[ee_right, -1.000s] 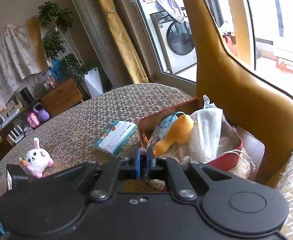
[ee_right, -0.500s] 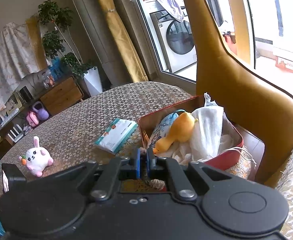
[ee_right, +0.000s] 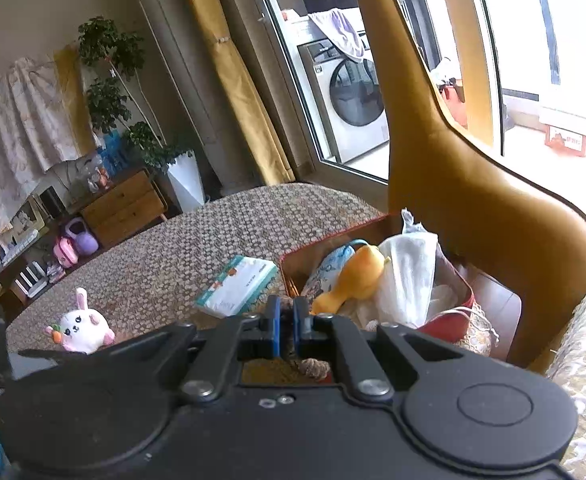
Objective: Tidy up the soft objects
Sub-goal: 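Carry the white cloth with the left gripper into the tray while the right holds the scrunchie above it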
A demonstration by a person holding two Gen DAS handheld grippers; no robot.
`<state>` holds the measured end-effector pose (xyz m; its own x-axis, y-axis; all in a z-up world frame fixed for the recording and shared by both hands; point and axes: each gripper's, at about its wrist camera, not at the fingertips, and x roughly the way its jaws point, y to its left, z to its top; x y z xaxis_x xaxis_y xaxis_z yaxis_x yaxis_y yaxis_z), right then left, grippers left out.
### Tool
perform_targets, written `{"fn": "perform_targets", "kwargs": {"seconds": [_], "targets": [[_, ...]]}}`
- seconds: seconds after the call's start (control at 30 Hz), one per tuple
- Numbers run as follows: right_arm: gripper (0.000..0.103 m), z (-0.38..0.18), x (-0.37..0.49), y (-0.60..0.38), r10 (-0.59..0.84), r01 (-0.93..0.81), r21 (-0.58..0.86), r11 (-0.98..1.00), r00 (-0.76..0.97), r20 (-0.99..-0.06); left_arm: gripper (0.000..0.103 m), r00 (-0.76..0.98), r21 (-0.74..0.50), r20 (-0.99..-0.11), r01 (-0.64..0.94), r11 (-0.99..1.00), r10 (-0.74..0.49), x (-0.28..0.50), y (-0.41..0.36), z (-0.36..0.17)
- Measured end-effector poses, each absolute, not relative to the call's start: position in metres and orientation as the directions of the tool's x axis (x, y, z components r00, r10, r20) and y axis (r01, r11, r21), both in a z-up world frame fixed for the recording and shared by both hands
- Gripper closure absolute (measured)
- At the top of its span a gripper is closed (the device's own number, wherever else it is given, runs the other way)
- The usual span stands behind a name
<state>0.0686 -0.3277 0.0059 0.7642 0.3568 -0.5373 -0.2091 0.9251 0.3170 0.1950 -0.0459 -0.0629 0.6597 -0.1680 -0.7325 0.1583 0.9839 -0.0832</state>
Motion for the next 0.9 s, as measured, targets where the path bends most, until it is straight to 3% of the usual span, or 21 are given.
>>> {"fn": "perform_targets", "kwargs": {"seconds": [0.53, 0.9], "targets": [[0.097, 0.023, 0.07, -0.341, 0.331, -0.192, 0.307, 0.932, 0.796, -0.507, 0.092, 0.689, -0.137, -0.637, 0.34, 0.93, -0.346, 0.209, -0.11, 0.033], [0.097, 0.004, 0.092, -0.36, 0.286, -0.135, 0.303, 0.943, 0.792, -0.539, 0.092, 0.654, -0.19, -0.621, 0.41, 0.892, -0.432, 0.249, -0.174, 0.037]]}}
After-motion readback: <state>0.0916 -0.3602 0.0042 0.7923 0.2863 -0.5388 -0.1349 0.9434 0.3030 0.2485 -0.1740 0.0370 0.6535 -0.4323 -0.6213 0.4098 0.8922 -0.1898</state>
